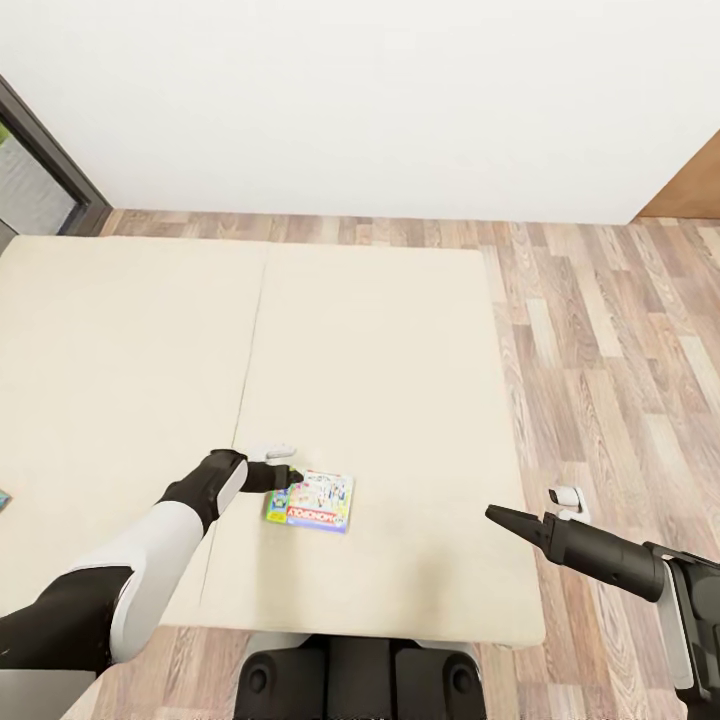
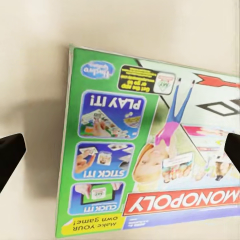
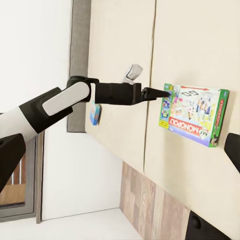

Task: Put all the toys in the child's room - the three board games (two on the bed and one on the table), the two jigsaw puzzles on the table, and the tennis ball on the table - inside the toy box on the table in the child's room.

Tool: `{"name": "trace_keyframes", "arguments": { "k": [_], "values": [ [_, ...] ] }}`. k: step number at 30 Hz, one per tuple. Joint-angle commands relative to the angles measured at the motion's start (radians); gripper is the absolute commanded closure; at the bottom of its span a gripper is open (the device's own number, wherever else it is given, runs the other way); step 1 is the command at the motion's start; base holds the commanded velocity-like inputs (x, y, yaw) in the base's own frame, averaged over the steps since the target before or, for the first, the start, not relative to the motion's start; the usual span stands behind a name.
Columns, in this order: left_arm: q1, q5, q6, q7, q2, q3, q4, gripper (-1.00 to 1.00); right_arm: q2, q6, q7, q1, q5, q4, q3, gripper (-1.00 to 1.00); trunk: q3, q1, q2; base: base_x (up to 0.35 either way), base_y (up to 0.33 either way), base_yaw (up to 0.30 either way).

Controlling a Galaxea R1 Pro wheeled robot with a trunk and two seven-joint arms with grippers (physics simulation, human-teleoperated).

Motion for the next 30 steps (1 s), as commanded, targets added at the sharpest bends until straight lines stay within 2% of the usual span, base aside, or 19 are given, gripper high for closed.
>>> {"name": "trace_keyframes", "arguments": {
  "k": [1,17,23,30],
  "values": [
    [0.000,-0.001,0.007,-0.002,-0.001,0.005,-0.002,-1.00,0.000,0.010,0.002,0.000,-0.002,0.000,0.000,-1.00,-0.003,0.000,-0.001,0.000,0.000,0.000],
    [-0.001,-0.001,0.002,-0.019,-0.001,-0.002,-0.010,-1.00,0.000,0.000,0.002,0.000,-0.002,0.000,0.001,-1.00,-0.029,0.000,-0.001,0.000,0.000,0.000],
    [-0.001,-0.003,-0.050,-0.020,-0.001,-0.003,-0.010,-1.00,0.000,-0.013,0.002,0.000,-0.002,0.000,0.003,-1.00,-0.039,0.000,-0.001,0.000,0.000,0.000],
    [-0.001,-0.004,-0.071,-0.019,0.000,-0.003,-0.010,-1.00,0.000,-0.017,0.002,0.000,-0.002,0.000,0.005,-1.00,-0.048,0.000,-0.001,0.000,0.000,0.000]
  ]
}}
